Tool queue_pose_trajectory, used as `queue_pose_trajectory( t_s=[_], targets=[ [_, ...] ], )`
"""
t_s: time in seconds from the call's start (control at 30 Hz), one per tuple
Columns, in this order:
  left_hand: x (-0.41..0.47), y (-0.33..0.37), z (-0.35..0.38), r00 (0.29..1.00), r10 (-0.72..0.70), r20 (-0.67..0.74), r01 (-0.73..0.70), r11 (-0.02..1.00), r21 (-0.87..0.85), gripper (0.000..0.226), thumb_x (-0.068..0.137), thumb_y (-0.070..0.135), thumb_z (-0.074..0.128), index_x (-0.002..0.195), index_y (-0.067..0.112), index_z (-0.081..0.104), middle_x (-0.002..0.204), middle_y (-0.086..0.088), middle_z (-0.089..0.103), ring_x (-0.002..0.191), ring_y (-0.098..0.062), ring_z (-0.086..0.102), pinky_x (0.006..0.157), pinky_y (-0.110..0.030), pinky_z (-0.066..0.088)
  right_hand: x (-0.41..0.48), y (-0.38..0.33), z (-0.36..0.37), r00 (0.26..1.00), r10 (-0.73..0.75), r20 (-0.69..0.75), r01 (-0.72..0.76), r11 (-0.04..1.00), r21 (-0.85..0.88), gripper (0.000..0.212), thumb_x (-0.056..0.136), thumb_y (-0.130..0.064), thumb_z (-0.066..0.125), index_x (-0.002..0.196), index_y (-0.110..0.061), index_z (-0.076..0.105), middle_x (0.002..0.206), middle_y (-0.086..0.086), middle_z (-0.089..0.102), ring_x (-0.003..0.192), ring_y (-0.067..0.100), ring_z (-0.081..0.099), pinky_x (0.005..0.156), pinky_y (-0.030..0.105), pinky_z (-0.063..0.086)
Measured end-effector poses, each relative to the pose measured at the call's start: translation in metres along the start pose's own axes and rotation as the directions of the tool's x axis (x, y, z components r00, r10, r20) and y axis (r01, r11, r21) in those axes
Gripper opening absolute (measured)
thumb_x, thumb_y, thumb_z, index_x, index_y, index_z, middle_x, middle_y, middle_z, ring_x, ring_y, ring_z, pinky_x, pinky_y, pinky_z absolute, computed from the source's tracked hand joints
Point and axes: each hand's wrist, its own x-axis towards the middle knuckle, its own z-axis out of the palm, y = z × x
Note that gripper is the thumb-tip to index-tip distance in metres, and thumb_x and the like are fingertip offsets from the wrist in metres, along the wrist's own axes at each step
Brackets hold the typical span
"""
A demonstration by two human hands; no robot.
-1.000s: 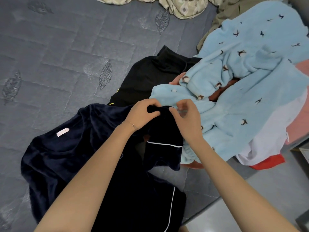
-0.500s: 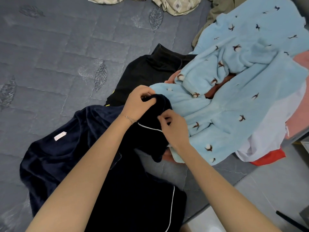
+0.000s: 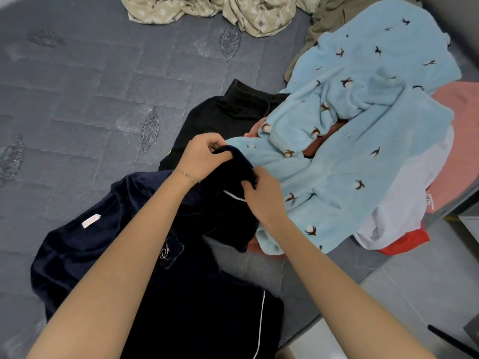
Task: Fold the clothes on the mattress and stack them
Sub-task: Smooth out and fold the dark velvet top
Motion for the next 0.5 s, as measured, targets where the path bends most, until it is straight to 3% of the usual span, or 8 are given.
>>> queue_pose_trajectory(
  t_s=[0.07,0.17,0.3,0.4,0.5],
  targets=[
    [0.0,-0.003,-0.001,0.999,-0.021,-0.034,0.02,0.999,-0.028,0.019,0.081,0.014,0.075,0.07,0.024,0.064,0.074,0.005,0.065,0.074,-0.008,0.059,0.073,-0.019,0.045,0.006,0.0,-0.018,1.0,0.011,-0.022,-0.012,0.999,-0.036,0.008,0.092,-0.009,0.052,0.088,-0.016,0.053,0.077,-0.006,0.054,0.077,0.015,0.05,0.067,0.026,0.034],
    [0.0,-0.001,0.006,0.998,-0.025,-0.065,0.023,0.999,-0.026,0.017,0.08,0.018,0.077,0.072,0.027,0.065,0.074,0.01,0.066,0.073,-0.002,0.059,0.075,-0.017,0.047,0.022,-0.003,-0.048,0.999,-0.015,-0.029,0.012,0.995,-0.095,0.024,0.085,0.003,0.048,0.086,-0.015,0.064,0.083,-0.005,0.062,0.083,0.013,0.056,0.07,0.018,0.036],
    [-0.004,0.003,0.023,0.994,0.011,-0.111,-0.01,1.0,0.013,0.007,0.083,0.018,0.074,0.085,0.015,0.068,0.083,0.007,0.067,0.081,-0.005,0.062,0.082,-0.025,0.051,0.039,-0.002,-0.079,0.994,-0.103,-0.025,0.101,0.993,-0.068,0.034,0.089,0.008,0.051,0.112,-0.011,0.069,0.098,0.001,0.069,0.093,0.012,0.062,0.083,0.012,0.041],
    [-0.008,0.009,0.038,0.994,0.102,-0.044,-0.097,0.991,0.095,0.025,0.083,0.022,0.074,0.106,0.018,0.067,0.103,0.007,0.068,0.102,-0.01,0.062,0.095,-0.036,0.048,0.044,0.008,-0.089,0.997,-0.063,-0.035,0.063,0.998,-0.009,0.034,0.09,0.0,0.061,0.119,-0.016,0.063,0.084,0.002,0.067,0.078,0.013,0.061,0.075,0.013,0.047],
    [-0.007,0.022,0.056,0.974,0.215,0.076,-0.224,0.963,0.147,0.046,0.082,0.033,0.075,0.124,0.022,0.063,0.121,0.005,0.066,0.116,-0.013,0.058,0.103,-0.042,0.043,0.045,0.018,-0.091,0.999,0.008,-0.046,-0.002,0.994,0.111,0.029,0.087,-0.004,0.068,0.113,-0.016,0.064,0.087,0.004,0.071,0.083,0.019,0.067,0.074,0.011,0.049]
  ],
)
